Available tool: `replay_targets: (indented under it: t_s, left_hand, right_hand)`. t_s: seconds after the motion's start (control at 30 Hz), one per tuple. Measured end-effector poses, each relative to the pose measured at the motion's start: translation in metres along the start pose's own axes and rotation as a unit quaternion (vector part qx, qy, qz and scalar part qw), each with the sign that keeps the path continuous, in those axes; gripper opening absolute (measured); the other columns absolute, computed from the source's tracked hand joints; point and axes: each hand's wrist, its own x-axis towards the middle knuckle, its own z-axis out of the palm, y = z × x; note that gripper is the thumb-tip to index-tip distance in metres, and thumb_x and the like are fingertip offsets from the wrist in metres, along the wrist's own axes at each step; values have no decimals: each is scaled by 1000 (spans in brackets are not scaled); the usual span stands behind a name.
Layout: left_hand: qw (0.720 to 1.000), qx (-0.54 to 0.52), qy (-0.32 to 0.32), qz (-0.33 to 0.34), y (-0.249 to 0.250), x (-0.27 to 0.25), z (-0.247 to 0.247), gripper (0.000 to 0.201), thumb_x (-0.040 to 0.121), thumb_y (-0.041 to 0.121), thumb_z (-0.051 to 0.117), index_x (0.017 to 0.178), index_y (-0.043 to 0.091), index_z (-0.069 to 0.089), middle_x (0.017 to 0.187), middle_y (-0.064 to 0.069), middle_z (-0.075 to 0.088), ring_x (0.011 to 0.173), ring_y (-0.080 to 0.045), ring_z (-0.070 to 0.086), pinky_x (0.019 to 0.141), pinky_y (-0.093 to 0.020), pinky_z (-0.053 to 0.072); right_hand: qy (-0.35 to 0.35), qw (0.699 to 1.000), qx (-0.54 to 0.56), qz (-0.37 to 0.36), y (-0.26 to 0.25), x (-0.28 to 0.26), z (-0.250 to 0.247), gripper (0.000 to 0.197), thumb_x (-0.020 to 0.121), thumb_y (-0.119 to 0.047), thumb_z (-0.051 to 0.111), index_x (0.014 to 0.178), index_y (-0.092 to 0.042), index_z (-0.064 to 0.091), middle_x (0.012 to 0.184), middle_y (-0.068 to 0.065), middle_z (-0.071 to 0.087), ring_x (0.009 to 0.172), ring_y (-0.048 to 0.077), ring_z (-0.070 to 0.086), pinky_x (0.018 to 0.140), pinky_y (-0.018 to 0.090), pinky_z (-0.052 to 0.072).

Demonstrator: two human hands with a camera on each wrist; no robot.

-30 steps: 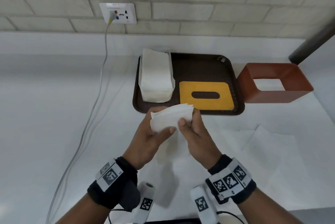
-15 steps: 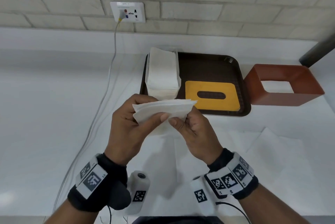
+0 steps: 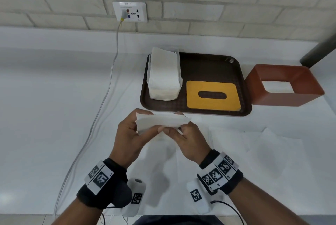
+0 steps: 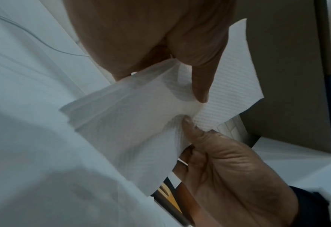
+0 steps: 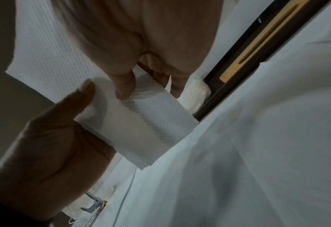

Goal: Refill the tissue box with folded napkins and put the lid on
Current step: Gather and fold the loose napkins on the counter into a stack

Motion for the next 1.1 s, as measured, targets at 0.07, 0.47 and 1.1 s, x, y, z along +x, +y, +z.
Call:
replay_targets:
  t_s: [0.07,0.47,1.1]
  left_hand:
    - [1000,15,-3,-20,-6,1,-2,24,73,18,80,89,5,68,81,11,71,76,-7,67,64,-24,54]
    - [970,-160,78,-163,-12,16,-12,36,82,7,72,118,6,67,112,-8,76,100,-23,73,76,-35,59]
    - [972,-69,67,-214,-35,10,-18,24,94,18,66,118,15,65,108,-6,76,98,-27,72,79,-44,59]
  right_hand:
    - [-1,1000,4,-6,-2,0,0,41,92,-43,59,115,-10,67,102,-9,70,99,10,68,87,28,54]
    - [57,930,-285,227,7,-24,-63,37,85,-56,66,110,-29,64,105,-14,69,100,11,65,81,30,49]
    - [50,924,-228,304,26,-17,-52,18,85,-40,65,78,-25,57,77,-8,65,76,14,61,68,31,48]
